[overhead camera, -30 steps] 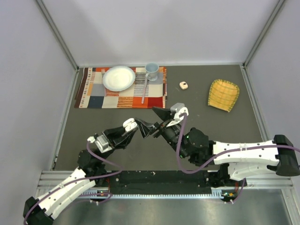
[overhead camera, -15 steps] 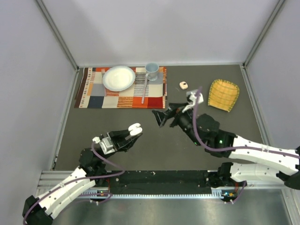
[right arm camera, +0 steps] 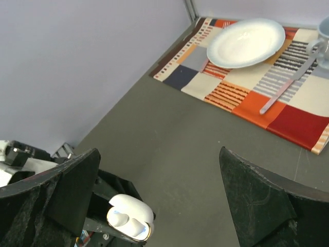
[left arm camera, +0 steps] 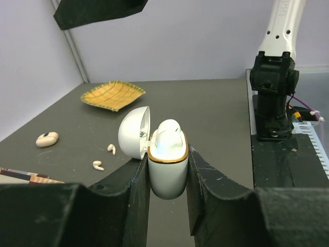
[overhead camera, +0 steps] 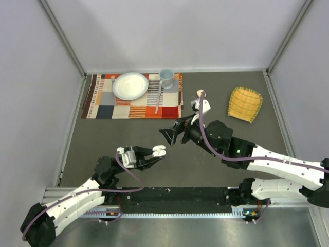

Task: Insert the wireless bluetooth earbuds into the charging case
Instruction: Close the charging case with the earbuds.

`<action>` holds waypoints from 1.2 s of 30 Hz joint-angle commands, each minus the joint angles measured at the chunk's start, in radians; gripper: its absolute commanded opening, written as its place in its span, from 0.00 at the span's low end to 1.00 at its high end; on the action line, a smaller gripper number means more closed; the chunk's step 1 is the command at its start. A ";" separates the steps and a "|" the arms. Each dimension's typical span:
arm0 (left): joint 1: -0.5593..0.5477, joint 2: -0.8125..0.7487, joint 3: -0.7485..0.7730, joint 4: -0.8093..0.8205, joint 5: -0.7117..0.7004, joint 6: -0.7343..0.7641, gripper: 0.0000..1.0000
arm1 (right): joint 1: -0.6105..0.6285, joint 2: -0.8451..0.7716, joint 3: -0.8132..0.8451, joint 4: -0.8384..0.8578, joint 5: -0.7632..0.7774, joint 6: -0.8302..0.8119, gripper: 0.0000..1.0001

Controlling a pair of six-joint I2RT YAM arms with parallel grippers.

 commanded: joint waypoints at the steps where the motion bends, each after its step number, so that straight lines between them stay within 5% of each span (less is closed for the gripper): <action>1: -0.001 0.032 0.036 0.112 0.045 -0.017 0.00 | -0.005 0.017 0.029 -0.042 -0.030 0.012 0.99; 6: -0.001 0.038 0.045 0.106 0.042 -0.005 0.00 | -0.017 0.071 0.078 -0.131 0.047 0.029 0.99; 22: -0.001 0.050 0.069 0.082 0.060 0.014 0.00 | -0.135 0.191 0.144 -0.213 -0.189 0.184 0.99; 36: -0.001 0.044 0.069 0.086 0.049 0.015 0.00 | -0.138 0.261 0.141 -0.214 -0.237 0.238 0.99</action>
